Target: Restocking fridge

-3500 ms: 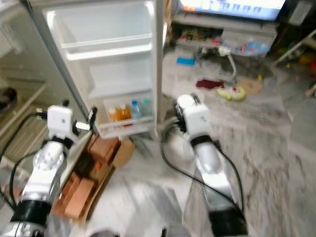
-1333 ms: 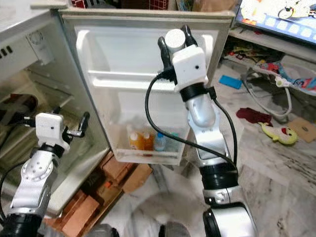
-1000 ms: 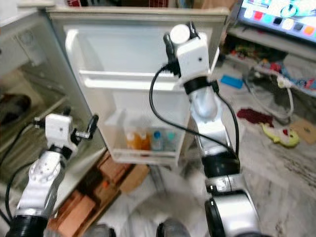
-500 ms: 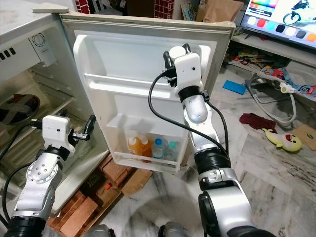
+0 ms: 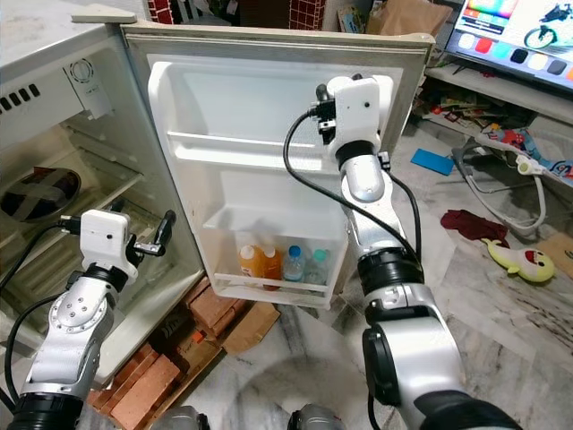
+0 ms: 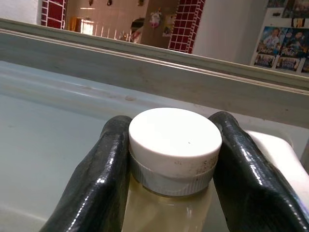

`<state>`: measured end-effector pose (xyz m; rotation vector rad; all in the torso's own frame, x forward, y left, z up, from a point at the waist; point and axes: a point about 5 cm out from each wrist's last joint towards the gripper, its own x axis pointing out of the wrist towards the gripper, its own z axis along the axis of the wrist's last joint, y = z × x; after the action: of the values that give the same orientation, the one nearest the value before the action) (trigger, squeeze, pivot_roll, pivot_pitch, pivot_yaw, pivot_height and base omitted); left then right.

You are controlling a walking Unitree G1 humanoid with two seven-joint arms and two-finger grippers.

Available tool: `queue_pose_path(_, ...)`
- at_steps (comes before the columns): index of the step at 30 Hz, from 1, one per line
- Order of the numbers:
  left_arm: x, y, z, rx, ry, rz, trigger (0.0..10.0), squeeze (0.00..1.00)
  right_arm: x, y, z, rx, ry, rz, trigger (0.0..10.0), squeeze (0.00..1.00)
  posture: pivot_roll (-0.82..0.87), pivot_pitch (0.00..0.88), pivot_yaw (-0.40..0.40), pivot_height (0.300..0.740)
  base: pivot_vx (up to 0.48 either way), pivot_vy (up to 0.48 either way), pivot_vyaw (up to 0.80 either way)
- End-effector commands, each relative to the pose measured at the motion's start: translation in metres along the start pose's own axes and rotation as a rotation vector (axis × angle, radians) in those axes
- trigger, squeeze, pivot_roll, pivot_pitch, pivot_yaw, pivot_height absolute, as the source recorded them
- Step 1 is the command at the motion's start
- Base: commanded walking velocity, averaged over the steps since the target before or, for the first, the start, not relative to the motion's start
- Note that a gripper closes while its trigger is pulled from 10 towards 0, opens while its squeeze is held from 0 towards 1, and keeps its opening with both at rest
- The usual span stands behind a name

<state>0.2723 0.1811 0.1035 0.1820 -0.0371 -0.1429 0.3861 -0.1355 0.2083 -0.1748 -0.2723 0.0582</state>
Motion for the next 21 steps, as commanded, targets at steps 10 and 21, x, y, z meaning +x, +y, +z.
queue_pose_path(10, 0.0, 0.0, -0.002, 0.02, 0.025, -0.017, 10.0, 0.0, -0.028, -0.001, -0.06, -0.019, 0.285, -0.052, 10.0, 0.0, 0.03, 0.06, -0.011, 0.74, 0.0, 0.0, 0.0)
queue_pose_path(21, 0.001, -0.001, -0.001, 0.028, 0.032, -0.026, 10.0, 0.0, -0.046, 0.024, -0.077, -0.046, 0.394, -0.054, 10.0, 0.0, 0.03, 0.062, -0.006, 0.74, 0.0, 0.0, 0.0)
